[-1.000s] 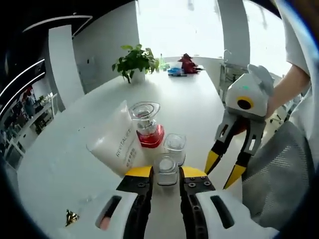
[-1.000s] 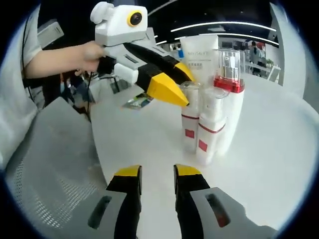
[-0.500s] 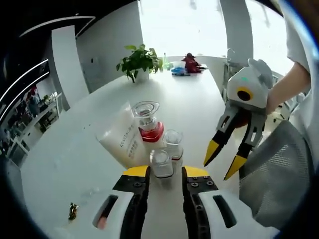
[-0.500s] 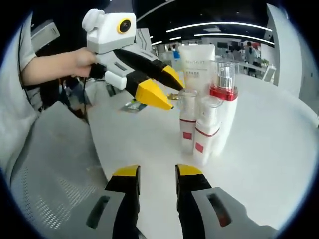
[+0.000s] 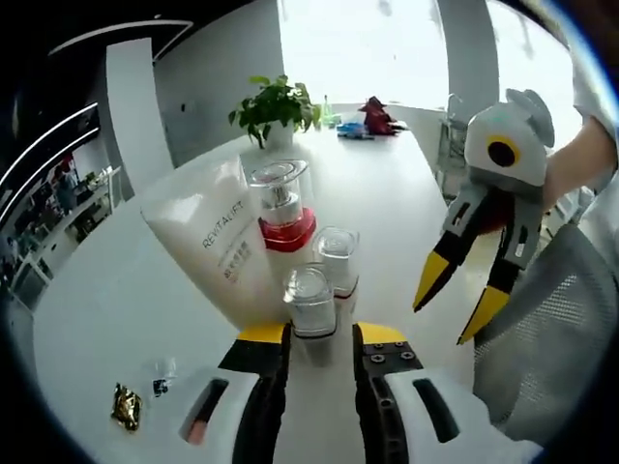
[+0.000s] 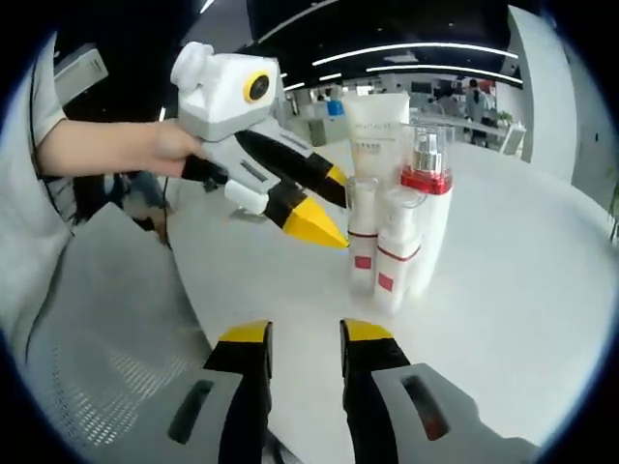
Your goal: Arrange the skincare products in the storage area until every visible bottle or jar stands upright without overlapping.
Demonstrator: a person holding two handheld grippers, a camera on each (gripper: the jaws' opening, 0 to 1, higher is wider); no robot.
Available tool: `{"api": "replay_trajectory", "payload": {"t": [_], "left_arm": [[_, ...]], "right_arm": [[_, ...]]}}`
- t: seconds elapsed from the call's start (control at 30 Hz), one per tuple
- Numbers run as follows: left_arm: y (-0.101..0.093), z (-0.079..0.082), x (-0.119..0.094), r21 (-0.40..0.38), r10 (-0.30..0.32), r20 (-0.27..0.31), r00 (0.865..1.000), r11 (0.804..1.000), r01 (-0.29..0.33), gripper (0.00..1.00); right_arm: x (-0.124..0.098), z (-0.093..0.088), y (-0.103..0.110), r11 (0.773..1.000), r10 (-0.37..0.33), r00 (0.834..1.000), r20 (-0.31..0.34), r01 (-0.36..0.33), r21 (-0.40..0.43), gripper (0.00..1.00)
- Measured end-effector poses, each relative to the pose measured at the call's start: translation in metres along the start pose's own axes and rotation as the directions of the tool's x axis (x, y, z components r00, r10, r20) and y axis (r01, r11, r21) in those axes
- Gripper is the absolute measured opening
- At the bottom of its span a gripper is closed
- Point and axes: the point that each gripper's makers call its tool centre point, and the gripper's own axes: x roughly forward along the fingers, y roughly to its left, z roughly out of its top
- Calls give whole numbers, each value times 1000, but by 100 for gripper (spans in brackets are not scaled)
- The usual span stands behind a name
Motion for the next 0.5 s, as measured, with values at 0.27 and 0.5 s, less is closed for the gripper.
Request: {"api": "replay_trajectory", "payload": {"t": [0.27,0.5], "left_arm": [[1,-2,9,-7,-39,14,999,999,39,21],[-2,-2,10,1,-139,33,990,990,139,20]], "right_arm": [[-9,-10,-5,999,-33,999,-7,34,37,27],[-11,-12,-6,997,-49,999,-6,50,67,26]]}}
